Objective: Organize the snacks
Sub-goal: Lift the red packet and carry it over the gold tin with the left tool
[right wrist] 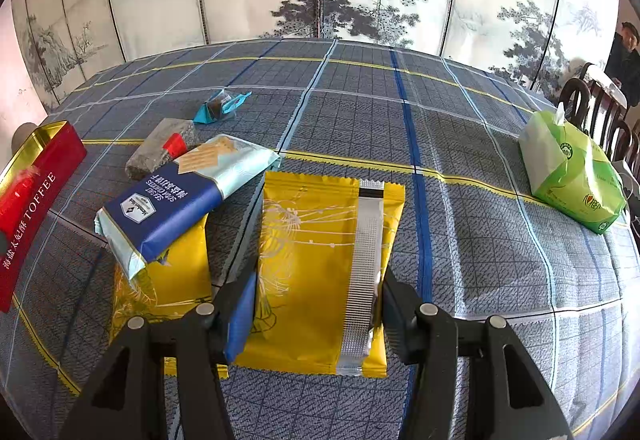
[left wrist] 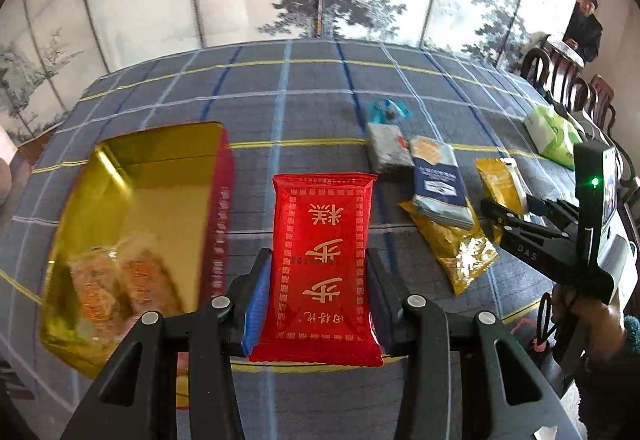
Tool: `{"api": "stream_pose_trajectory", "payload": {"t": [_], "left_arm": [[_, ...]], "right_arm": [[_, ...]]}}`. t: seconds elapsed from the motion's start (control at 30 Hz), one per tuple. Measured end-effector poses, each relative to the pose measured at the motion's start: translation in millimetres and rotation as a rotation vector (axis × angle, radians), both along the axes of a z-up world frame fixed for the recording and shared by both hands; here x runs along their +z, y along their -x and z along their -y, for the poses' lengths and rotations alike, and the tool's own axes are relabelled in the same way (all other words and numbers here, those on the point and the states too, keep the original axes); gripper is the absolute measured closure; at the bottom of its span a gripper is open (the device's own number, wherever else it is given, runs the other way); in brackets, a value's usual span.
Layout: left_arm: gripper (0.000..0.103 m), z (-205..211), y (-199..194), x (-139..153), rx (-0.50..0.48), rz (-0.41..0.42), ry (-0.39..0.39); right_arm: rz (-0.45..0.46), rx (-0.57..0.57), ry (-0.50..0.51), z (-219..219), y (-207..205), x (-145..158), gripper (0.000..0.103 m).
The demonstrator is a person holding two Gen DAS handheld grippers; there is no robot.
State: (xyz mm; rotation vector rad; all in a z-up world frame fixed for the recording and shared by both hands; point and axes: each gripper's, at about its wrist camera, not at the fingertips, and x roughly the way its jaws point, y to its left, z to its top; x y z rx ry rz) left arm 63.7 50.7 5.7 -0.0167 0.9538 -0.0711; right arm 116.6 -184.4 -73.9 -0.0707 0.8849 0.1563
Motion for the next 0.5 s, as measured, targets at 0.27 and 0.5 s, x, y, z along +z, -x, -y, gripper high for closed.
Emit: {"api": "stream_pose_trajectory", "payload": {"t": [0.27, 0.5], "left_arm": [[0.063, -54.4, 10.8, 11.1, 0.097, 0.018, -0.035], [0.063, -106.6, 23.3, 5.4, 0.203, -0.009, -0.058]], "right_arm": [[0.000, 0.000, 0.001, -0.5, 0.3, -0.1, 0.048], [0.000, 0.000, 0.001, -0.8, 0.2, -0.2, 0.048]]}}
